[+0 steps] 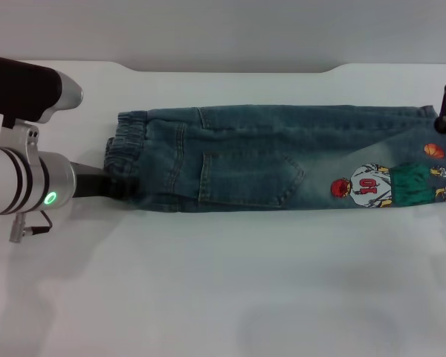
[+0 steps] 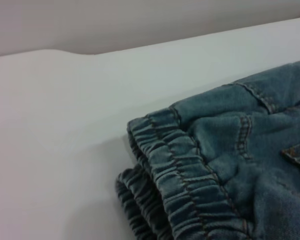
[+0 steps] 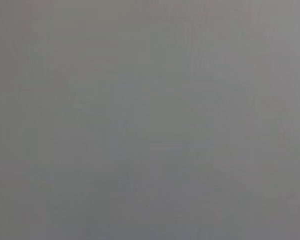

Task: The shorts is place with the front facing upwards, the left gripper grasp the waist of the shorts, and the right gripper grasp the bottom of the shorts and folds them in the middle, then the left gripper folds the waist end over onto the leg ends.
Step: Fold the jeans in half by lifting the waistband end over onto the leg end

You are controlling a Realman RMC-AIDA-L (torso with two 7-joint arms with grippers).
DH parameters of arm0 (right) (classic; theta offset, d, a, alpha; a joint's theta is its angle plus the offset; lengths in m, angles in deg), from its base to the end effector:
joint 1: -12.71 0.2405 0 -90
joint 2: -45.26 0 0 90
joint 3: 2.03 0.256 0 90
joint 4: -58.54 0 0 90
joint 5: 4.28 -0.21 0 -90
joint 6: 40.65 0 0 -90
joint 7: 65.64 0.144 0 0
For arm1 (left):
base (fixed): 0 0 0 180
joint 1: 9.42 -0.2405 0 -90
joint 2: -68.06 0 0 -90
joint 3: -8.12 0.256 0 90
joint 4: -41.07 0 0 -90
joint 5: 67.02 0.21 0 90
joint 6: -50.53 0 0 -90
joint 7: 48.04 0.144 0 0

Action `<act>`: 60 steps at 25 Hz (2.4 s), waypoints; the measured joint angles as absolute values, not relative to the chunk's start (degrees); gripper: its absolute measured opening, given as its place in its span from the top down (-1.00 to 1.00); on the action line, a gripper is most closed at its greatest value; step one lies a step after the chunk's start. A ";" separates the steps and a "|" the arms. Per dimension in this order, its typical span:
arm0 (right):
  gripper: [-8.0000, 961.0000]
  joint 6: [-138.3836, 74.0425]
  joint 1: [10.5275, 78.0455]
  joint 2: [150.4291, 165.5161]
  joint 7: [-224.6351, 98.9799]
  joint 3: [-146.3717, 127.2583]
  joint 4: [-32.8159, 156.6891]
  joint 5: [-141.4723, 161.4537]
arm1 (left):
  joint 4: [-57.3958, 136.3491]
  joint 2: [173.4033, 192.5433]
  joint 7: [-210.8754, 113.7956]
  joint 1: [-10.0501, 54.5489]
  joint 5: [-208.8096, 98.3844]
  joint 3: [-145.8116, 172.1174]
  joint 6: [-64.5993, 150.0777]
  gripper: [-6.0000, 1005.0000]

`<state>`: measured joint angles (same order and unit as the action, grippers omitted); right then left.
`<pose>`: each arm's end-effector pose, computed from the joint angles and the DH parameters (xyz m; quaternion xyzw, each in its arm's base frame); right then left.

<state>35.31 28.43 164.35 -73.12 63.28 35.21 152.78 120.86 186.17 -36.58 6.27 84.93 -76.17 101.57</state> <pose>0.2836 0.3065 -0.0038 -0.6953 0.0438 0.3257 0.6392 -0.2354 0.3483 -0.0217 -0.8299 -0.4229 0.0302 0.3626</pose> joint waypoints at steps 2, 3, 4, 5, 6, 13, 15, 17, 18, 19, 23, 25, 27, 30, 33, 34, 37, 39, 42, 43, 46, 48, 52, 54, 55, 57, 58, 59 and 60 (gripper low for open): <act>0.98 35.32 28.32 164.35 -73.11 63.27 35.03 152.78 | 121.83 186.18 -36.57 5.61 84.83 -76.16 101.58 0.15; 0.98 35.32 28.26 164.35 -73.11 63.22 35.03 152.78 | 122.46 186.18 -36.57 5.30 84.76 -76.16 101.57 0.18; 0.98 35.27 28.21 164.35 -73.11 63.16 35.02 152.78 | 123.77 186.18 -36.56 4.57 84.47 -76.15 101.58 0.19; 0.98 35.16 28.17 164.36 -73.11 63.10 35.01 152.78 | 125.22 186.15 -36.56 3.87 83.97 -76.12 101.60 0.21; 0.98 35.01 28.12 164.40 -73.11 63.05 35.01 152.78 | 126.22 186.12 -36.56 3.31 83.58 -76.11 101.60 0.22; 0.98 34.82 28.01 164.62 -73.11 62.76 34.95 152.78 | 137.43 186.01 -34.74 -2.06 80.81 -76.06 101.71 0.32; 0.99 34.80 27.94 164.66 -73.12 62.75 34.81 152.78 | 139.35 185.98 -34.00 -2.81 79.95 -76.06 101.83 0.34; 0.99 34.77 27.90 164.74 -73.11 62.74 34.76 152.78 | 141.23 185.94 -33.15 -3.53 78.58 -76.04 101.85 0.36; 0.99 34.72 27.90 164.80 -73.12 62.67 34.75 152.78 | 142.00 185.92 -32.64 -3.78 77.78 -76.02 101.83 0.38; 0.99 34.50 27.94 164.84 -73.08 62.51 34.74 152.78 | 142.56 185.92 -32.28 -3.93 77.28 -75.99 101.79 0.40; 0.98 30.98 29.05 165.00 -72.78 61.14 34.65 152.78 | 144.92 185.92 -30.49 -4.10 75.06 -75.99 101.74 0.47; 0.98 28.40 30.09 165.06 -72.79 60.14 34.54 152.19 | 146.47 185.92 -30.11 -4.11 74.36 -75.98 101.74 0.51; 0.98 26.14 30.94 165.08 -72.78 58.77 34.10 150.44 | 148.11 185.92 -30.07 -4.13 74.03 -75.82 101.74 0.54; 0.98 22.01 32.12 165.08 -72.74 55.77 33.02 146.88 | 149.34 185.92 -30.06 -3.99 73.96 -75.67 101.66 0.59; 0.99 18.59 33.16 165.08 -72.77 53.86 32.79 145.28 | 150.56 185.92 -30.01 -3.79 73.95 -75.65 101.71 0.63; 0.99 17.58 33.49 165.08 -72.77 53.43 32.78 145.05 | 150.95 185.92 -29.99 -3.78 73.94 -75.64 101.74 0.65; 0.99 14.56 34.25 165.08 -72.68 52.60 32.34 144.80 | 153.02 185.92 -29.96 -3.92 73.94 -75.63 101.88 0.69; 0.98 13.04 34.80 165.08 -72.61 51.90 32.08 144.77 | 153.78 185.92 -29.92 -4.09 73.94 -75.64 101.88 0.70; 0.98 10.11 36.17 165.08 -72.59 50.30 31.82 144.75 | 154.56 185.92 -29.66 -4.23 73.94 -75.57 101.88 0.71; 0.98 8.83 36.64 165.08 -72.57 50.15 31.79 144.68 | 154.56 185.92 -29.66 -4.23 73.94 -75.57 101.88 0.72; 0.98 5.20 38.39 165.07 -72.24 48.91 31.80 142.18 | 155.49 185.92 -29.24 -4.26 73.46 -75.50 101.88 0.73; 0.98 4.11 39.34 165.06 -72.00 47.39 32.03 139.70 | 155.61 185.92 -29.14 -4.26 73.09 -75.47 101.88 0.73; 0.98 3.52 40.58 165.05 -71.90 44.37 31.96 137.52 | 155.65 185.92 -28.05 -3.95 71.26 -75.53 101.87 0.73; 0.98 3.14 40.91 165.05 -71.83 43.42 31.29 137.47 | 155.67 185.92 -27.54 -3.67 70.46 -75.61 101.85 0.73; 0.99 2.15 41.23 165.05 -71.21 42.64 30.37 137.46 | 155.67 185.92 -27.38 -3.48 70.15 -75.67 101.84 0.73; 0.99 1.48 41.50 165.05 -70.39 41.99 29.88 137.44 | 155.68 185.92 -27.17 -3.05 69.70 -75.72 101.82 0.73; 0.99 0.98 41.85 165.05 -69.23 41.20 29.55 137.43 | 155.68 185.92 -27.10 -2.81 69.58 -75.67 101.78 0.73; 0.98 0.77 42.10 165.06 -68.34 40.52 29.43 137.43 | 155.68 185.92 -27.08 -2.54 69.51 -75.56 101.73 0.73; 0.98 0.62 42.53 165.05 -67.07 39.39 29.37 137.42 | 155.68 185.92 -27.07 -2.46 69.49 -75.53 101.71 0.73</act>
